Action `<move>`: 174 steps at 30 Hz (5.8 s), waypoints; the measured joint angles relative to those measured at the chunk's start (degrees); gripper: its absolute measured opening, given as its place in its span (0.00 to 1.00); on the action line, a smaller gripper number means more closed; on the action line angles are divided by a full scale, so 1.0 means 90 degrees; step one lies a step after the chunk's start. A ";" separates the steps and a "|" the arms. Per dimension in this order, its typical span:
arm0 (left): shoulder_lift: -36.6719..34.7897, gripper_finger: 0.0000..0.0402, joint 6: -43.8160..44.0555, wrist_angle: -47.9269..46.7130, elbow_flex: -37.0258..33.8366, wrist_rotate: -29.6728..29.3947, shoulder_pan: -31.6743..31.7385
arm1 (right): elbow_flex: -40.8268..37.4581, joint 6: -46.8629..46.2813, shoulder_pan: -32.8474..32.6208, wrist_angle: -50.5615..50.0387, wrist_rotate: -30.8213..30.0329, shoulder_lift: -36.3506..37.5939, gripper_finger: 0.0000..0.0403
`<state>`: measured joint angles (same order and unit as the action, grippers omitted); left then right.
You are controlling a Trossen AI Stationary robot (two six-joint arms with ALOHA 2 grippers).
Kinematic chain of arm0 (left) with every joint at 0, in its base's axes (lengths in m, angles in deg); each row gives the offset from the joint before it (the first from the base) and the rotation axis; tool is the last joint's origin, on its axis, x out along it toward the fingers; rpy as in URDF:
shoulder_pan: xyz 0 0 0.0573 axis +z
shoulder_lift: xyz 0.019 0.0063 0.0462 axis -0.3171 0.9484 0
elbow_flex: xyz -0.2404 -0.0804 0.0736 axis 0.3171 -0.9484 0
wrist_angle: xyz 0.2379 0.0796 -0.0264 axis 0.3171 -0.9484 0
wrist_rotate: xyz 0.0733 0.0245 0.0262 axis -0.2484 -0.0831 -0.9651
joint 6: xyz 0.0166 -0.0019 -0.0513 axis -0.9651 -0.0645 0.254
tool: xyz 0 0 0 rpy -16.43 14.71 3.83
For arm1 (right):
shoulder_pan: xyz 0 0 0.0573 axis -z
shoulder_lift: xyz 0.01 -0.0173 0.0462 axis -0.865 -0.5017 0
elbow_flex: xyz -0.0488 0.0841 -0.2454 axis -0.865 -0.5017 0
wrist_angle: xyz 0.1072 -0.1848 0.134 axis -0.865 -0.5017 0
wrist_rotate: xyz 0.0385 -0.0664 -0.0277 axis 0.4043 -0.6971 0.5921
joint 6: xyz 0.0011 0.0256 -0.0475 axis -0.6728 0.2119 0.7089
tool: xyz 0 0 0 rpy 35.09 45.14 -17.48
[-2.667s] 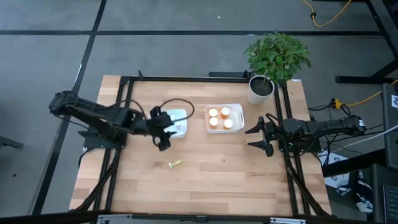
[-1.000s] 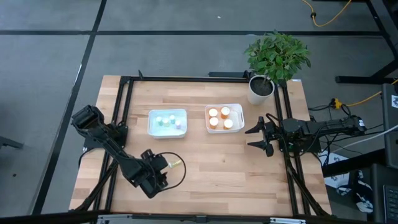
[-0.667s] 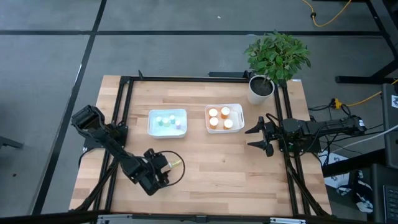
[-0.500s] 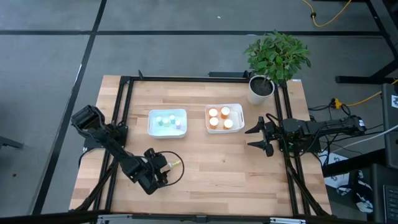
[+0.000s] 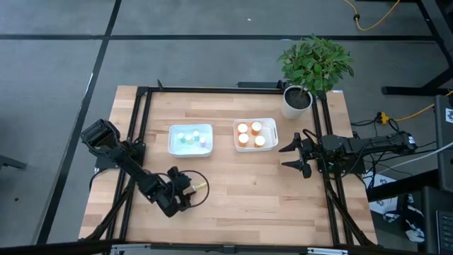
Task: Pick and place medicine bottles into bin by pill shape (circle, oval)
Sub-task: Put the yellow pill bottle into the left white bin
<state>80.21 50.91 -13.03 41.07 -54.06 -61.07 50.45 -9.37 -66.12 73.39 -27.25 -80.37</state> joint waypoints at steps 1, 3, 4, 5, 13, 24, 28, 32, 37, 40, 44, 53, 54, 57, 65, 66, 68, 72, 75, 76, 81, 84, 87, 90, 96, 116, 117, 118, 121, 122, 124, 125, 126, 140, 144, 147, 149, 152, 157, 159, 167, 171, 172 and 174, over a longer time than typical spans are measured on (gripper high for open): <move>0.0010 0.69 -0.0093 0.0081 -0.0023 -0.0002 0.0025 | -0.0001 0.0000 0.0001 0.0000 -0.0002 0.0000 0.69; 0.0092 0.69 -0.0149 0.0229 -0.0043 -0.0065 0.0064 | 0.0000 0.0000 0.0001 0.0000 0.0000 0.0000 0.69; 0.0143 0.69 -0.0150 0.0272 -0.0044 -0.0099 0.0074 | -0.0001 0.0001 0.0001 0.0000 0.0000 0.0000 0.69; 0.0212 0.69 -0.0153 0.0330 -0.0042 -0.0161 0.0092 | 0.0002 0.0000 0.0001 0.0000 -0.0002 0.0002 0.69; 0.0415 0.69 -0.0149 0.0607 -0.0042 -0.0448 0.0128 | 0.0000 0.0002 0.0000 0.0000 0.0000 0.0001 0.69; 0.0425 0.62 0.0167 0.0514 -0.0051 -0.0456 -0.0101 | 0.0000 0.0000 -0.0001 0.0000 0.0000 0.0002 0.69; 0.0425 0.62 0.0217 0.0496 -0.0051 -0.0456 -0.0168 | -0.0001 0.0000 0.0000 0.0000 0.0000 0.0001 0.69; 0.0420 0.62 0.0244 0.0478 -0.0049 -0.0389 -0.0176 | 0.0002 0.0000 -0.0001 0.0000 0.0000 0.0002 0.69; 0.0423 0.62 0.0256 0.0449 -0.0049 -0.0344 -0.0192 | 0.0001 0.0001 0.0001 -0.0001 -0.0001 0.0002 0.69; 0.0423 0.62 0.0308 0.0446 -0.0049 -0.0325 -0.0224 | -0.0001 0.0000 0.0001 -0.0001 -0.0001 0.0002 0.69; 0.0421 0.62 0.0382 0.0453 -0.0049 -0.0298 -0.0228 | 0.0002 0.0000 -0.0001 0.0000 -0.0002 0.0002 0.69; 0.0432 0.53 0.0448 0.0441 -0.0044 -0.0389 -0.0232 | -0.0001 0.0001 0.0001 0.0000 -0.0002 0.0002 0.69; 0.0432 0.51 0.0451 0.0422 -0.0026 -0.0421 -0.0232 | -0.0001 0.0001 0.0001 0.0000 -0.0001 0.0002 0.69; 0.0440 0.46 0.0472 0.0383 0.0020 -0.0522 -0.0236 | 0.0001 0.0000 0.0000 0.0000 -0.0001 0.0001 0.69; -0.0014 0.35 0.0493 -0.0016 0.0319 0.0130 -0.0031 | 0.0001 0.0000 0.0001 0.0000 -0.0002 0.0002 0.69; -0.0131 0.34 0.0462 -0.0130 0.0382 0.0261 0.0048 | -0.0001 0.0001 0.0001 -0.0002 -0.0001 0.0002 0.69; -0.0400 0.32 0.0351 -0.0502 0.0527 0.0480 0.0219 | 0.0002 0.0002 0.0001 0.0000 0.0000 0.0002 0.69; -0.0829 0.30 -0.0080 -0.1142 0.0657 0.0696 0.0418 | -0.0001 0.0000 0.0001 0.0000 0.0000 0.0000 0.69; -0.1053 0.30 -0.0099 -0.1309 0.0657 0.1140 0.0561 | -0.0001 0.0000 0.0000 0.0000 -0.0001 0.0001 0.69; -0.1142 0.30 -0.0082 -0.1324 0.0657 0.1326 0.0626 | -0.0001 0.0000 -0.0001 0.0000 0.0000 0.0000 0.69; -0.1683 0.30 0.0263 -0.2220 0.1093 0.2098 0.1109 | -0.0001 0.0001 0.0000 -0.0001 -0.0001 0.0001 0.69; -0.1988 0.30 0.0153 -0.3326 0.1784 0.2121 0.1532 | -0.0001 0.0001 0.0001 0.0000 -0.0001 0.0000 0.69; -0.2072 0.30 -0.0242 -0.4541 0.2640 0.2650 0.2128 | 0.0000 0.0001 -0.0001 0.0000 0.0000 0.0000 0.69; -0.2032 0.30 -0.0754 -0.5489 0.3362 0.3432 0.2787 | 0.0002 0.0000 0.0001 0.0000 -0.0002 0.0000 0.69; -0.1802 0.30 -0.1711 -0.6220 0.3970 0.4923 0.4172 | 0.0001 0.0000 0.0001 0.0000 -0.0001 0.0002 0.69; -0.0950 0.30 -0.2792 -0.8336 0.4578 0.5720 0.6232 | 0.0000 0.0000 0.0000 0.0000 -0.0001 0.0000 0.69; -0.0902 0.30 -0.2792 -0.8392 0.4565 0.5720 0.6291 | 0.0001 0.0000 0.0000 0.0000 -0.0001 0.0000 0.69; -0.0824 0.30 -0.2795 -0.8476 0.4550 0.5720 0.6341 | -0.0001 0.0001 0.0000 0.0000 0.0000 0.0000 0.69; -0.0515 0.30 -0.2799 -0.8503 0.4535 0.5752 0.6415 | 0.0001 0.0000 0.0001 0.0000 -0.0002 0.0000 0.69; -0.0420 0.30 -0.2800 -0.8507 0.4543 0.5798 0.6413 | 0.0000 0.0000 -0.0001 0.0000 0.0000 0.0000 0.69; -0.0269 0.30 -0.2815 -0.8547 0.4573 0.5885 0.6410 | 0.0000 0.0000 0.0001 0.0000 -0.0001 0.0000 0.69; -0.0223 0.30 -0.2857 -0.8563 0.4599 0.5891 0.6408 | -0.0001 0.0001 0.0001 0.0000 -0.0001 0.0000 0.69; -0.0200 0.30 -0.2867 -0.8582 0.4604 0.5906 0.6408 | 0.0000 0.0000 0.0001 0.0000 0.0000 0.0000 0.69; 0.0466 0.30 -0.2678 -0.8878 0.4611 0.5997 0.6712 | -0.0001 0.0000 0.0001 0.0000 -0.0002 0.0000 0.69; 0.0677 0.30 -0.2818 -0.8878 0.4611 0.6006 0.6785 | 0.0001 0.0000 0.0001 0.0000 -0.0002 0.0000 0.69; 0.0731 0.30 -0.2949 -0.8875 0.4609 0.6016 0.6854 | -0.0001 0.0000 0.0001 0.0000 -0.0002 0.0000 0.69; 0.0729 0.30 -0.2962 -0.8808 0.4609 0.6016 0.6902 | -0.0001 0.0000 -0.0001 0.0000 0.0000 0.0000 0.69; 0.0729 0.30 -0.3027 -0.8790 0.4609 0.6016 0.6968 | 0.0000 0.0000 0.0001 0.0000 -0.0002 0.0000 0.69; 0.0729 0.30 -0.3127 -0.8696 0.4482 0.6046 0.6993 | -0.0001 0.0000 0.0000 0.0000 -0.0002 0.0000 0.69; 0.0726 0.30 -0.3136 -0.8683 0.4400 0.6060 0.6991 | -0.0001 0.0000 0.0001 0.0000 -0.0001 0.0000 0.69; 0.0726 0.30 -0.3140 -0.8363 0.4138 0.6067 0.6991 | -0.0001 0.0000 -0.0001 0.0000 -0.0002 0.0000 0.69; 0.0726 0.30 -0.3139 -0.8226 0.3973 0.6155 0.6991 | -0.0001 0.0000 0.0000 0.0000 -0.0002 0.0000 0.69; 0.0726 0.30 -0.3139 -0.8184 0.3939 0.6167 0.6981 | -0.0001 0.0002 0.0001 0.0000 -0.0002 0.0000 0.69; 0.0726 0.30 -0.3140 -0.8106 0.3885 0.6167 0.6974 | -0.0001 0.0000 0.0001 0.0000 -0.0002 0.0000 0.69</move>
<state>86.75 22.66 -85.99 76.04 1.44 1.70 50.45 -9.37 -66.10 73.39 -27.27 -80.37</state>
